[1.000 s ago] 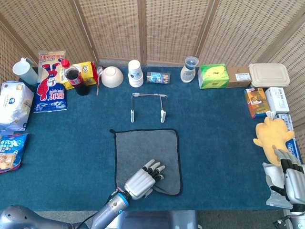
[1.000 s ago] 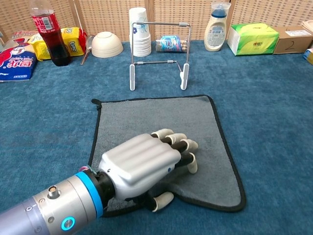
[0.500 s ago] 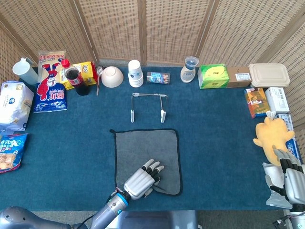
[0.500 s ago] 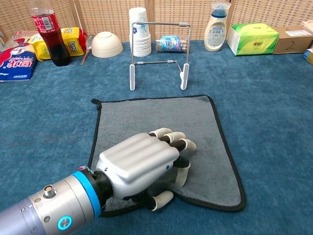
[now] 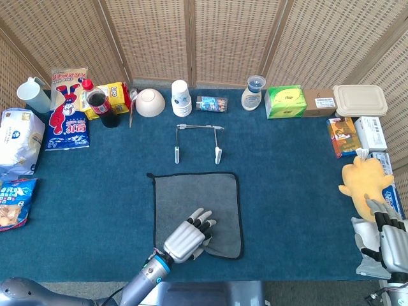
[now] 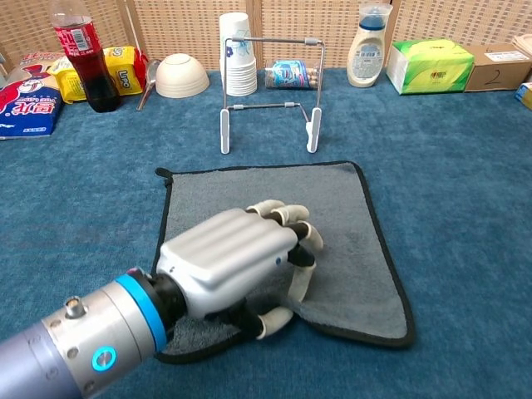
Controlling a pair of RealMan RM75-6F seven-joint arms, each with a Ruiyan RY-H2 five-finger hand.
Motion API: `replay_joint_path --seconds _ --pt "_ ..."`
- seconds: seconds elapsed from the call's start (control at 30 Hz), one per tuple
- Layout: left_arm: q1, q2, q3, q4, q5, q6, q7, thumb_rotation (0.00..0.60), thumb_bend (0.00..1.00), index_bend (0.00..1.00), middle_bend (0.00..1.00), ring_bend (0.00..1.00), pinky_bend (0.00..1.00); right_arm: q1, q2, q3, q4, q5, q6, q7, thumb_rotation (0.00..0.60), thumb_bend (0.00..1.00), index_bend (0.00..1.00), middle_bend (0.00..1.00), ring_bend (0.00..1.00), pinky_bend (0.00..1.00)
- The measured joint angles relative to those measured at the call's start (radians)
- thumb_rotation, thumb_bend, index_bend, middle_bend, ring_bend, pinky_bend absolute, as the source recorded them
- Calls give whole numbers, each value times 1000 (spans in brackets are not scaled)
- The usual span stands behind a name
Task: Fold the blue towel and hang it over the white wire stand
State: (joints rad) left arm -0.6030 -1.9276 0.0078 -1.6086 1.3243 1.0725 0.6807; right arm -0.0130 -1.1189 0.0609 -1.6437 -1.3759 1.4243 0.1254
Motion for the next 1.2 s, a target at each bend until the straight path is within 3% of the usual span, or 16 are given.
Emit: replay_joint_path --seconds 0.37,0.67,1.2 --pt "-52 47 -106 -13 -47 -51 -14 600 261 614 210 0 0 0 -1 -1 2 -1 -2 3 600 363 83 113 37 0" --pt "-138 72 -200 55 -95 -129 -39 600 260 611 201 0 0 -1 -2 0 5 4 -3 5 600 363 81 113 37 0" --pt "-211 57 -239 178 -178 -168 -61 600 261 603 190 0 0 -3 -6 -1 18 8 -9 17 600 363 79 113 37 0"
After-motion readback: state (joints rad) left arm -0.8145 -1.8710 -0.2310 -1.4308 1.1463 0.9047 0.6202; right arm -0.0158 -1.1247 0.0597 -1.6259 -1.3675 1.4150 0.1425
